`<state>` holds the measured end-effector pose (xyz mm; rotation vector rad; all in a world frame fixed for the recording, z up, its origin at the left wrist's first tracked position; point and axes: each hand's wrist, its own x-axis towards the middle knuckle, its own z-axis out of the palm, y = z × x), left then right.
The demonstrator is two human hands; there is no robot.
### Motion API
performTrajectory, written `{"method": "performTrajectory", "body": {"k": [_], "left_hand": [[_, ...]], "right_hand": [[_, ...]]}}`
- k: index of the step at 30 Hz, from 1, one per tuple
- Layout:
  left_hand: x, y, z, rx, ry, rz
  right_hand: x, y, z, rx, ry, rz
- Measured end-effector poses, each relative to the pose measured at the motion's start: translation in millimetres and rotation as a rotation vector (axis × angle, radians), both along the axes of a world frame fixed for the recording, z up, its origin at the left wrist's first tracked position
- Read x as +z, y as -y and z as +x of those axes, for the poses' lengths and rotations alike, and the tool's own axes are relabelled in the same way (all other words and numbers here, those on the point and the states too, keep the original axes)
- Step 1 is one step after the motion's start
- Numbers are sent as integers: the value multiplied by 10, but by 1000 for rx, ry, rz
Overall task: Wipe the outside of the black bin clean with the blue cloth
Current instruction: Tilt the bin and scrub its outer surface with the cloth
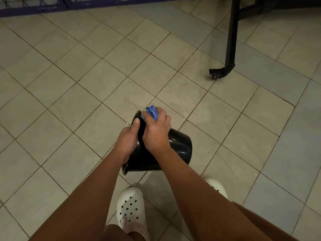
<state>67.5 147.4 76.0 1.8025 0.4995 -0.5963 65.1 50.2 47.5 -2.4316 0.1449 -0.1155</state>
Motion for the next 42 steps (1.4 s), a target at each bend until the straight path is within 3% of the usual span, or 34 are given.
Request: {"method": "performTrajectory", "body": {"k": [12, 17, 22, 26, 28, 31, 33, 35, 37, 39, 42], "left_hand": [[42, -87, -9, 28, 14, 54], [16, -71, -17, 95, -21, 52], [4, -7, 61, 272, -101, 8], [24, 54, 53, 340, -164, -43], [37, 41, 65, 372, -183, -78], [29, -9, 76, 386, -204, -97], [6, -41, 59, 346, -189, -47], [13, -44, 39, 315, -169, -28], [50, -5, 37, 300, -146, -56], [96, 48, 39, 265, -121, -69], [156, 59, 46, 190, -74, -74]], "right_hand": [[-485, 792, -201, -208, -441, -143], [-524, 969, -403, -517, -707, -235], [-434, 858, -589, -651, -316, -2], [-249, 481, -628, -433, -25, -38], [-309, 387, -654, -287, -6, -56], [-454, 580, -637, -341, -108, -40], [-509, 781, -659, -492, -294, 53], [-519, 865, -678, -647, -301, 41], [-473, 802, -658, -742, -228, 207], [-295, 609, -590, -692, -119, 299], [-192, 393, -582, -447, -77, 217]]}}
